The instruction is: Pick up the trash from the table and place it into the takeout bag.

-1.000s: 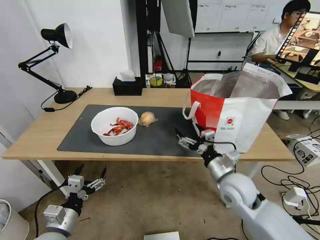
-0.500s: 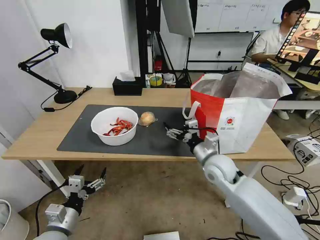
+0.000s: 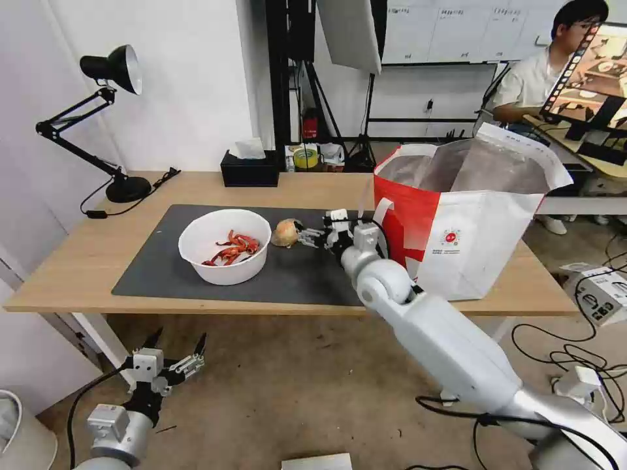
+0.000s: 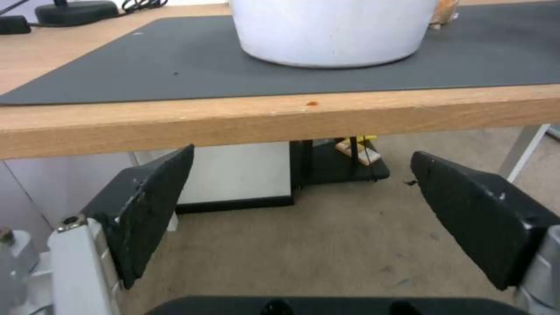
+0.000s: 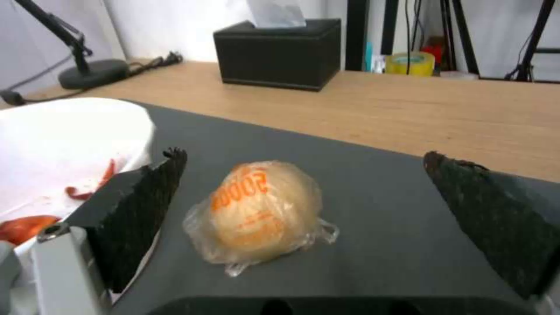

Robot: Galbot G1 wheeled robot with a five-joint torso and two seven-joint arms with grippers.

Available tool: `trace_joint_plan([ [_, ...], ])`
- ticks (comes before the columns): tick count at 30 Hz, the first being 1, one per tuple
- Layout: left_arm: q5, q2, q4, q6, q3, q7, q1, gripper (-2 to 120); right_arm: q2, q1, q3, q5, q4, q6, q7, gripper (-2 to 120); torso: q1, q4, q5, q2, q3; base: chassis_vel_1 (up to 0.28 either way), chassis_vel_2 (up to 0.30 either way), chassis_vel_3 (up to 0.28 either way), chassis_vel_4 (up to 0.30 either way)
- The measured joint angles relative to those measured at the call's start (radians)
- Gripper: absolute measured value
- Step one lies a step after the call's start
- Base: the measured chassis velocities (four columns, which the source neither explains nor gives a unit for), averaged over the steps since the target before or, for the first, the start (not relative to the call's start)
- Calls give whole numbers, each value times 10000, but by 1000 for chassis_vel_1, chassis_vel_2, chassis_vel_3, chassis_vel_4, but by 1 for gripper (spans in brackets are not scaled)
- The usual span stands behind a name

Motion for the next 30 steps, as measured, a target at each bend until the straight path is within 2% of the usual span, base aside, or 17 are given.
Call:
trace_joint_plan([
  [15, 20, -19, 55, -10, 57, -5, -38, 100, 835, 1048, -450, 254, -1651, -784, -192, 100, -1, 0, 1, 0, -1, 0, 0, 0, 0],
  [17, 21, -17, 59, -13, 57, -6, -41, 100, 1131, 1404, -620, 213, -2235, -1060, -331, 100, 0, -1, 1, 0, -1, 0, 0, 0, 0],
  [30, 27, -12, 80, -65, 30, -6, -43, 100, 1787, 2157, -959, -217, -3425, -1465, -801, 100, -1, -1, 1, 0, -1, 0, 0, 0, 0],
])
